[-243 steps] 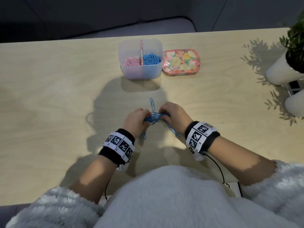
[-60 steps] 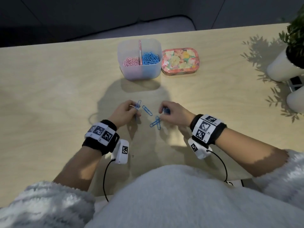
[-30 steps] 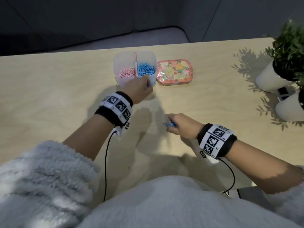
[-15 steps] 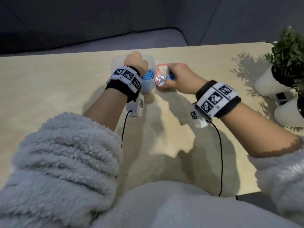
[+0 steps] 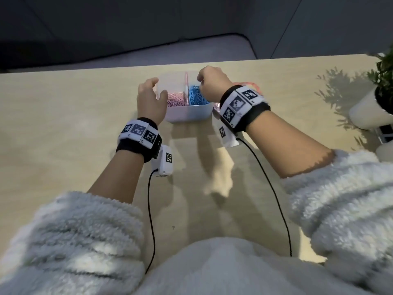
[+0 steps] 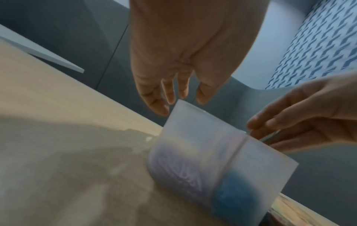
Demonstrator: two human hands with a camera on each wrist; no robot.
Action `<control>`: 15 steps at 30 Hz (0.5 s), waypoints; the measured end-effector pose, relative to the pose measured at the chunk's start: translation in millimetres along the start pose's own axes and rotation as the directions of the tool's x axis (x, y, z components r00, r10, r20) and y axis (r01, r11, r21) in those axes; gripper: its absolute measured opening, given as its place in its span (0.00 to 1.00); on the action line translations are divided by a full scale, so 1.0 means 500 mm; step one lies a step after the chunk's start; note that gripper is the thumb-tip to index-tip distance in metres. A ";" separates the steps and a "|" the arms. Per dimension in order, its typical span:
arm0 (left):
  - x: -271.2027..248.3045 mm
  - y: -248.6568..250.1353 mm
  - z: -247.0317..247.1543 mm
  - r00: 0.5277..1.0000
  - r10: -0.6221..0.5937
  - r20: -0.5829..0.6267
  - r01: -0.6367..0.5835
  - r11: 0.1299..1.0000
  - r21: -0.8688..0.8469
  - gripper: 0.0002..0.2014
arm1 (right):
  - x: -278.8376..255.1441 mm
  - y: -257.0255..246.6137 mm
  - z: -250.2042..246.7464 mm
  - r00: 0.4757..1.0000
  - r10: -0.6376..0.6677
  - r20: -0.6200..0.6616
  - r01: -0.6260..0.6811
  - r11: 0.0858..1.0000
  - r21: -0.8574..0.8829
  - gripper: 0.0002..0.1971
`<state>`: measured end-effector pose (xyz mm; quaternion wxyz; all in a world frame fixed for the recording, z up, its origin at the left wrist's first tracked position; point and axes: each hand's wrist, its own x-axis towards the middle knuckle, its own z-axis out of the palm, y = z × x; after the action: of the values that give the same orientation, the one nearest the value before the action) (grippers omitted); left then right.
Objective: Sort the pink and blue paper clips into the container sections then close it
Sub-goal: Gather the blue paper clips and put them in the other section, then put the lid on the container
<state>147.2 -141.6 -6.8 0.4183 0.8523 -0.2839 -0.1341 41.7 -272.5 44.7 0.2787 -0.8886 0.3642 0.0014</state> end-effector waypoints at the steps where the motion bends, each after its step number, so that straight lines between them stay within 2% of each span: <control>1: 0.001 -0.008 0.005 0.998 -0.037 0.046 0.038 0.999 -0.009 0.22 | -0.001 0.015 -0.006 0.998 0.002 -0.065 0.003 0.997 0.074 0.18; 3: -0.002 -0.020 0.013 0.988 -0.074 0.138 0.085 0.994 -0.071 0.25 | -0.006 0.062 -0.022 0.969 0.044 -0.243 -0.003 0.986 0.164 0.17; 5: -0.010 -0.031 0.018 0.981 -0.090 0.173 0.114 0.984 -0.134 0.27 | -0.017 0.125 -0.033 0.925 0.147 -0.350 -0.099 0.984 0.151 0.14; 7: -0.016 -0.042 0.022 0.981 -0.101 0.167 0.126 0.981 -0.149 0.29 | -0.033 0.183 -0.027 0.906 0.263 -0.331 -0.267 0.963 0.034 0.16; 10: -0.028 -0.042 0.022 0.979 -0.102 0.174 0.131 0.978 -0.165 0.30 | -0.040 0.244 0.007 0.860 0.459 -0.224 -0.483 0.873 -0.066 0.33; 12: -0.036 -0.035 0.021 0.977 -0.108 0.182 0.144 0.970 -0.195 0.30 | -0.034 0.266 0.030 0.828 0.527 -0.192 -0.548 0.833 -0.076 0.39; 15: -0.047 -0.030 0.019 0.972 -0.119 0.203 0.163 0.962 -0.217 0.29 | -0.028 0.279 0.053 0.802 0.564 -0.196 -0.572 0.820 0.024 0.40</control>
<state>129.3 -126.3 -24.5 0.4759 0.7991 -0.2428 -0.2757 -53.9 -331.2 -43.8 0.2124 -0.7396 0.6387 0.0050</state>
